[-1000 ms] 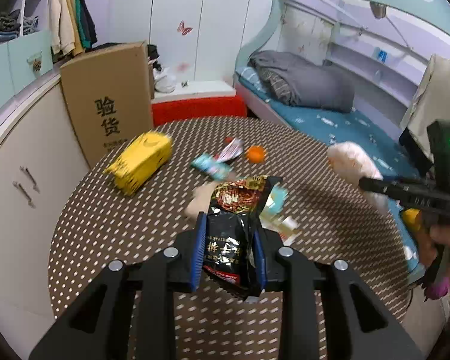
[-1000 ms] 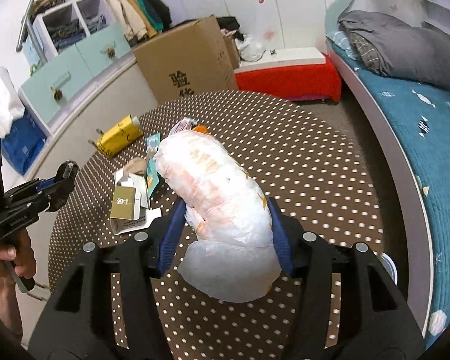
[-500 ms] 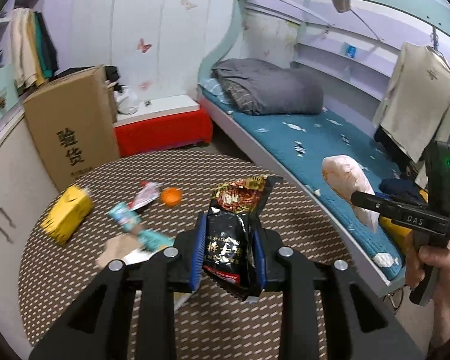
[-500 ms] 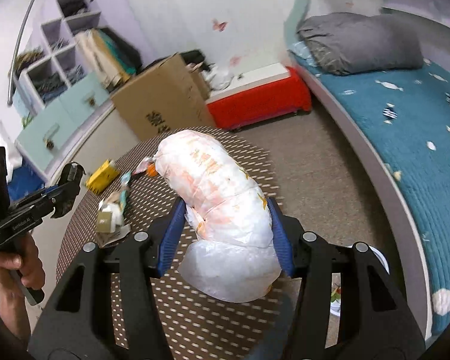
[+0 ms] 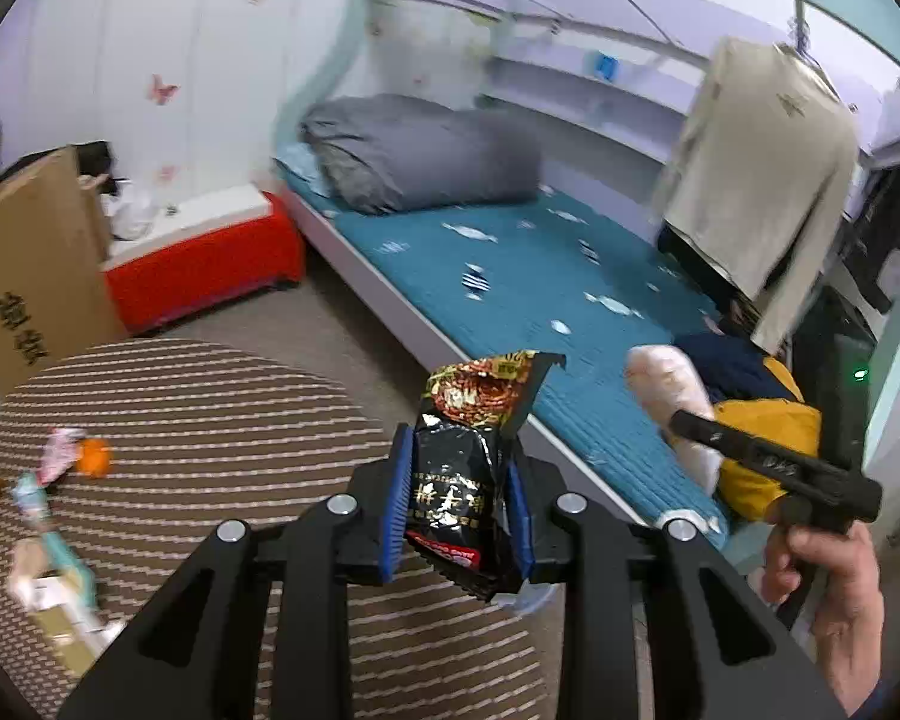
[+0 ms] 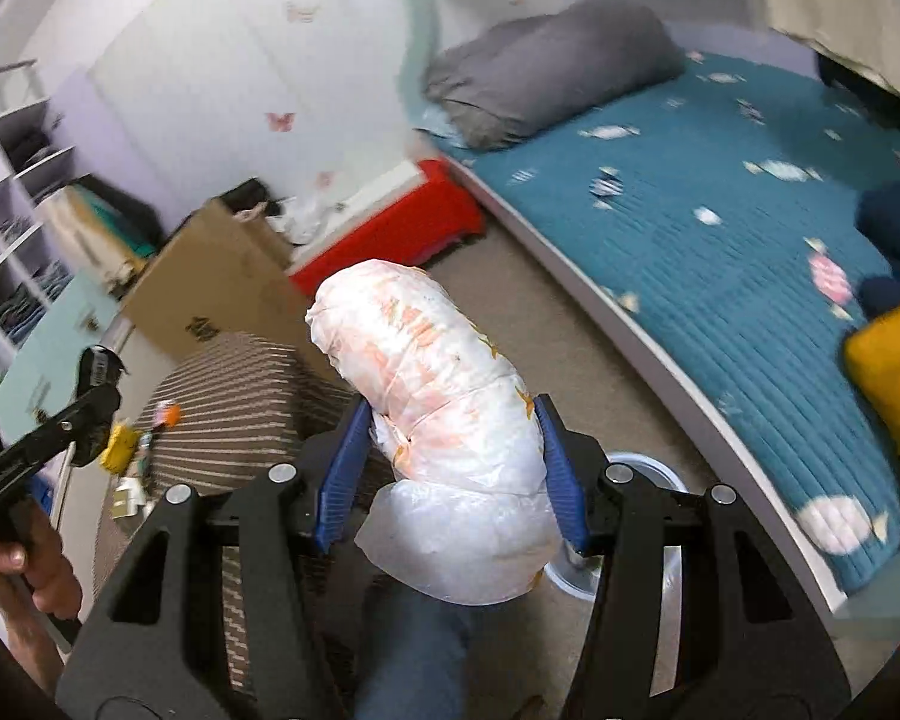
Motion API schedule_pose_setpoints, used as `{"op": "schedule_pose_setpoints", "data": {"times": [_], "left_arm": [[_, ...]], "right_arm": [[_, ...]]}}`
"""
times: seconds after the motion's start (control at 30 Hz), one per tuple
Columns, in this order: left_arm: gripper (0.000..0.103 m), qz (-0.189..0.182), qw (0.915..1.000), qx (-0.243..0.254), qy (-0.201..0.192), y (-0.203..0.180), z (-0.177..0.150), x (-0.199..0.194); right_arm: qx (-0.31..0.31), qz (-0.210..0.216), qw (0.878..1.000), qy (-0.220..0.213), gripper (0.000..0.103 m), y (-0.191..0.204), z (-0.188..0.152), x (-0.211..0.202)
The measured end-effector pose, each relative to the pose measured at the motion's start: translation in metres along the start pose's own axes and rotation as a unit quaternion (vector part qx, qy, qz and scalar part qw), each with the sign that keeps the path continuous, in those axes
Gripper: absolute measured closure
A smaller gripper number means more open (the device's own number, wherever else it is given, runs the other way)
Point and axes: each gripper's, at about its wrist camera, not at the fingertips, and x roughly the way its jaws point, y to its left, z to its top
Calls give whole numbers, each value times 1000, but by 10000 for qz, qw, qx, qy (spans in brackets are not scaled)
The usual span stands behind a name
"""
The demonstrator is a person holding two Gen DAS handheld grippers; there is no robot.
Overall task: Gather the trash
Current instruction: 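Carry the white bag and black packet over the wastebasket and open both tools, then return both tools to the table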
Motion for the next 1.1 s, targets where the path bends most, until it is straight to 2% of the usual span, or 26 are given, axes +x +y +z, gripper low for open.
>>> {"op": "schedule_pose_setpoints", "data": {"times": [0.27,0.4,0.63,0.9,0.97,1.0,1.03,1.1], "left_arm": [[76,-387,9956,285,800,-69,-10,90],[76,-440,9916,285,1181,-85,-16,129],[76,-316,9809,232,1905,-104,-30,196],[73,-108,9687,211,2471,-111,-42,252],[53,-108,9656,291,2583,-113,-43,263],[29,-83,9659,290,2571,-113,-41,265],[14,-10,9684,270,2479,-112,-40,265],[12,159,9711,242,2369,-108,-38,261]], "right_arm": [[870,-174,9955,327,49,-68,-20,21],[1143,-250,9918,514,49,-94,-27,37],[1530,-320,9843,818,49,-126,-34,71],[1979,-269,9737,1095,45,-151,-48,113],[2257,-131,9678,1103,32,-159,-52,120],[2416,-103,9638,1121,20,-164,-55,123],[2541,-100,9604,1136,12,-168,-58,125],[2624,-150,9579,1154,8,-171,-61,125]]}}
